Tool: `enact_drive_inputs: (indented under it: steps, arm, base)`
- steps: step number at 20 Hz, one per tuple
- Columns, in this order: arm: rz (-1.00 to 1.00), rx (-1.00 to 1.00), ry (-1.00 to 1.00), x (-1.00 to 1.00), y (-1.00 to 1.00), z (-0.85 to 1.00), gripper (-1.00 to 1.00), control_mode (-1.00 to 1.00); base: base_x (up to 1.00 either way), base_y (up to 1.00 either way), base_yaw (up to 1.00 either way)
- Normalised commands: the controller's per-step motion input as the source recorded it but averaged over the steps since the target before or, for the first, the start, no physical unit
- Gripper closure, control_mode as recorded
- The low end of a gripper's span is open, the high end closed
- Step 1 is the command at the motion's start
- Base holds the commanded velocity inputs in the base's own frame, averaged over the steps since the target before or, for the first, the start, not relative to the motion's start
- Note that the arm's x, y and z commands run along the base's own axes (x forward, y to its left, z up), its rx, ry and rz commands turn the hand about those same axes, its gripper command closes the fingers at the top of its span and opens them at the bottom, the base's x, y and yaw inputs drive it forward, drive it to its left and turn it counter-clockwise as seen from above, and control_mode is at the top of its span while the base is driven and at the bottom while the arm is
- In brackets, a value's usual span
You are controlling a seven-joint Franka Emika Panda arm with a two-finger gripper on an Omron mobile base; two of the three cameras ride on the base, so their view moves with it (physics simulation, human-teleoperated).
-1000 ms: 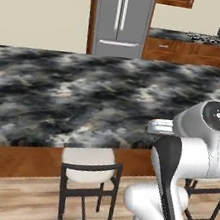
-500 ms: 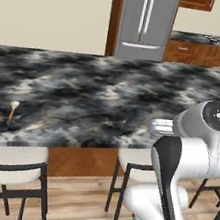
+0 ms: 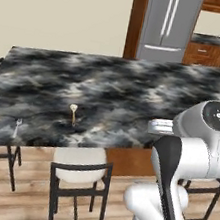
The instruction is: Pick up the metallic utensils from the counter and place them in the open drawer. Make sure not to pick up any wooden utensils.
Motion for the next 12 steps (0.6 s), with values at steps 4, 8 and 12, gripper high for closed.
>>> enact_drive_inputs:
  steps: [4, 8, 12]
  arm:
    - [0.0, 0.0, 0.0, 0.0, 0.0, 0.0, -1.0, 1.0]
    - [0.0, 0.0, 0.0, 0.0, 0.0, 0.0, -1.0, 1.0]
    - [0.0, 0.0, 0.0, 0.0, 0.0, 0.0, -1.0, 1.0]
  base:
    - [-0.18, 1.0, 0.0]
    - [-0.12, 1.0, 0.0]
    - [-0.03, 0.99, 0.0]
